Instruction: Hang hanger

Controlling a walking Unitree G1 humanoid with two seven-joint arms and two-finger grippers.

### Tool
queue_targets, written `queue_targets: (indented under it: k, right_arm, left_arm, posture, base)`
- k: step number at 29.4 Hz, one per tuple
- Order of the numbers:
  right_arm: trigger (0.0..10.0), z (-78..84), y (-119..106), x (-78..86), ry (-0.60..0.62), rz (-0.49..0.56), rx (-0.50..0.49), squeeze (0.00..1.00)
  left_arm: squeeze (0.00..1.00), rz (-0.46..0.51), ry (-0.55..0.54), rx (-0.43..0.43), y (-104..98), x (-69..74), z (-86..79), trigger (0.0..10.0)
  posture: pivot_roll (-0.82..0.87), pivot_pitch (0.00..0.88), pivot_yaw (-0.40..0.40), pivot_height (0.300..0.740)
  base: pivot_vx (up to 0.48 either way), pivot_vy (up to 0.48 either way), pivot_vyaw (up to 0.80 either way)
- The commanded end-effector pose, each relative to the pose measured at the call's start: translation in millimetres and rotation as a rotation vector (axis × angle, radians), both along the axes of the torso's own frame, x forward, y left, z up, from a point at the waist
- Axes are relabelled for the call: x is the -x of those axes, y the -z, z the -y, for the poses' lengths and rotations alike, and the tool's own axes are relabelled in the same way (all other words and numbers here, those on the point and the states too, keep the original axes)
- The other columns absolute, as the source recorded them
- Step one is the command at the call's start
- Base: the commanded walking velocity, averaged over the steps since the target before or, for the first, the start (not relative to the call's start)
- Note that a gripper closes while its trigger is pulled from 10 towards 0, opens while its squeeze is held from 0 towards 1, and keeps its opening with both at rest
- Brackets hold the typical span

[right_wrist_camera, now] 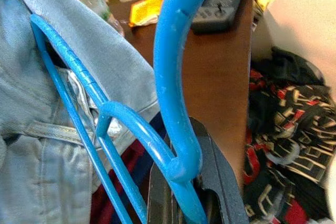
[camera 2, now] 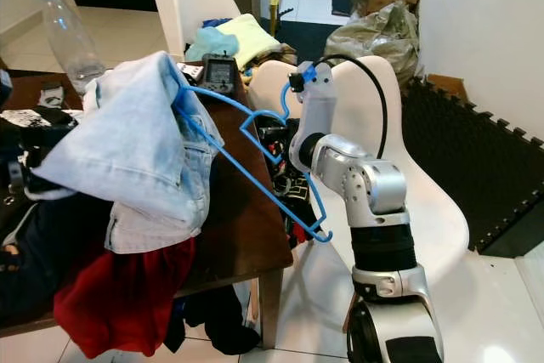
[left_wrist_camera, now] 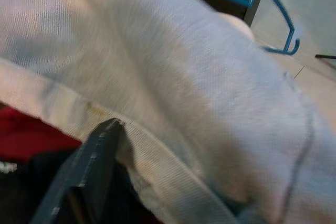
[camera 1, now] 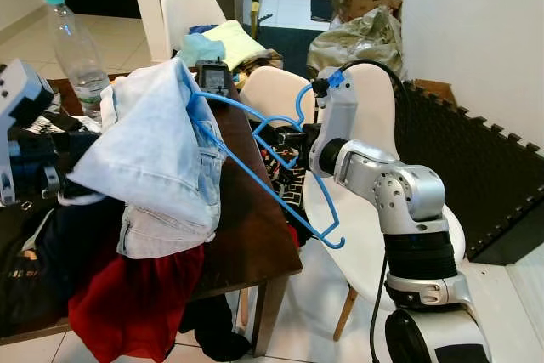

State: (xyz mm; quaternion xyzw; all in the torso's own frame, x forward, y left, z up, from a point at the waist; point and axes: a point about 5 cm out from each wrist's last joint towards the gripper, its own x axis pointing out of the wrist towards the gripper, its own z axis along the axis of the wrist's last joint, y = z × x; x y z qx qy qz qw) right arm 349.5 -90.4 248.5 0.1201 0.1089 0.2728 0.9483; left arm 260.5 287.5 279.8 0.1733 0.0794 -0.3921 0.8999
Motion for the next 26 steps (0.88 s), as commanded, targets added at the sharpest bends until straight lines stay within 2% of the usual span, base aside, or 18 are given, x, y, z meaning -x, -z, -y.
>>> queue_targets:
  k: [1, 5, 6, 7, 8, 9, 10, 12, 13, 14, 15, 16, 17, 19, 21, 22, 24, 26]
  right_arm:
    - [10.0, 6.6, -20, -2.5, 0.029, 0.083, -0.073, 0.0]
    - [10.0, 22.9, -27, -9.3, 0.126, 0.117, -0.076, 0.0]
    - [10.0, 40.8, -22, -15.9, 0.249, 0.112, 0.054, 0.0]
    - [10.0, 48.2, -14, -17.6, 0.275, 0.116, 0.239, 0.0]
    - [10.0, 48.2, -14, -17.6, 0.275, 0.116, 0.239, 0.0]
    - [10.0, 53.2, -6, -17.6, 0.273, 0.114, 0.388, 0.0]
    - [10.0, 53.2, -6, -17.6, 0.273, 0.114, 0.388, 0.0]
    - [10.0, 59.0, 16, -6.2, 0.11, 0.092, 0.68, 0.0]
    - [10.0, 59.0, 16, -6.2, 0.11, 0.092, 0.68, 0.0]
    - [10.0, 62.8, 25, 3.1, -0.003, 0.084, 0.798, 0.0]
    - [10.0, 62.8, 25, 3.1, -0.003, 0.084, 0.798, 0.0]
    - [10.0, 72.4, 31, 10.9, -0.072, 0.057, 0.883, 0.0]
    - [10.0, 72.4, 31, 10.9, -0.072, 0.057, 0.883, 0.0]
    - [10.0, 105.1, 25, 12.4, -0.009, 0.022, 1.004, 0.0]
    - [10.0, 115.9, 20, 11.0, 0.04, 0.019, 1.027, 0.0]
    - [10.0, 115.9, 20, 11.0, 0.04, 0.019, 1.027, 0.0]
    - [10.0, 133.3, -6, -0.8, 0.25, 0.068, 0.959, 0.0]
    - [10.0, 133.3, -6, -0.8, 0.25, 0.068, 0.959, 0.0]
  left_arm:
    - [1.0, -0.022, -0.018, -0.048, 4, 0.1, -2.0, 10.0]
    - [1.0, -0.058, -0.047, -0.093, 17, -2.0, -3.8, 10.0]
    - [1.0, -0.079, -0.063, -0.118, 25, -3.4, -4.2, 10.0]
    - [1.0, -0.071, -0.077, -0.123, 26, -5.3, -5.1, 10.0]
    - [1.0, -0.071, -0.077, -0.123, 26, -5.3, -5.1, 10.0]
    - [1.0, -0.06, -0.091, -0.123, 26, -7.0, -6.1, 10.0]
    - [1.0, -0.06, -0.091, -0.123, 26, -7.0, -6.1, 10.0]
    - [1.0, -0.026, -0.134, -0.132, 20, -9.8, -11.8, 10.0]
    - [1.0, -0.026, -0.134, -0.132, 20, -9.8, -11.8, 10.0]
    - [1.0, -0.005, -0.156, -0.137, 17, -11.0, -15.2, 10.0]
    - [1.0, -0.005, -0.156, -0.137, 17, -11.0, -15.2, 10.0]
    - [1.0, 0.014, -0.179, -0.143, 14, -11.6, -18.4, 10.0]
    - [1.0, 0.014, -0.179, -0.143, 14, -11.6, -18.4, 10.0]
    - [1.0, 0.03, -0.208, -0.154, 12, -12.1, -22.4, 10.0]
    - [1.0, 0.031, -0.214, -0.157, 12, -12.2, -23.1, 10.0]
    - [1.0, 0.031, -0.214, -0.157, 12, -12.2, -23.1, 10.0]
    - [1.0, 0.022, -0.215, -0.17, 17, -13.3, -22.6, 10.0]
    - [1.0, 0.022, -0.215, -0.17, 17, -13.3, -22.6, 10.0]
  posture:
    - [0.16, 0.068, -0.048, 0.74]
    - [0.16, 0.064, -0.049, 0.74]
    - [0.15, 0.062, -0.049, 0.74]
    - [0.15, 0.061, -0.05, 0.74]
    - [0.15, 0.061, -0.05, 0.74]
    - [0.15, 0.061, -0.05, 0.74]
    - [0.15, 0.061, -0.05, 0.74]
    - [0.16, 0.061, -0.05, 0.74]
    - [0.16, 0.061, -0.05, 0.74]
    - [0.16, 0.061, -0.05, 0.74]
    - [0.16, 0.061, -0.05, 0.74]
    - [0.16, 0.063, -0.049, 0.74]
    - [0.16, 0.063, -0.049, 0.74]
    - [0.16, 0.066, -0.048, 0.74]
    - [0.15, 0.066, -0.048, 0.74]
    - [0.15, 0.066, -0.048, 0.74]
    - [0.15, 0.067, -0.047, 0.74]
    - [0.15, 0.067, -0.047, 0.74]
  base:
    - [0.0, 0.0, 0.0]
    - [0.0, 0.0, 0.0]
    - [0.0, 0.0, 0.0]
    - [0.0, 0.0, 0.0]
    - [0.0, 0.0, 0.0]
    - [0.0, 0.0, 0.0]
    - [0.0, 0.0, 0.0]
    - [0.0, 0.0, 0.0]
    - [0.0, 0.0, 0.0]
    - [0.0, 0.0, 0.0]
    - [0.0, 0.0, 0.0]
    - [0.0, 0.0, 0.0]
    - [0.0, 0.0, 0.0]
    - [0.0, 0.0, 0.0]
    - [0.0, 0.0, 0.0]
    - [0.0, 0.0, 0.0]
    - [0.0, 0.0, 0.0]
    - [0.0, 0.0, 0.0]
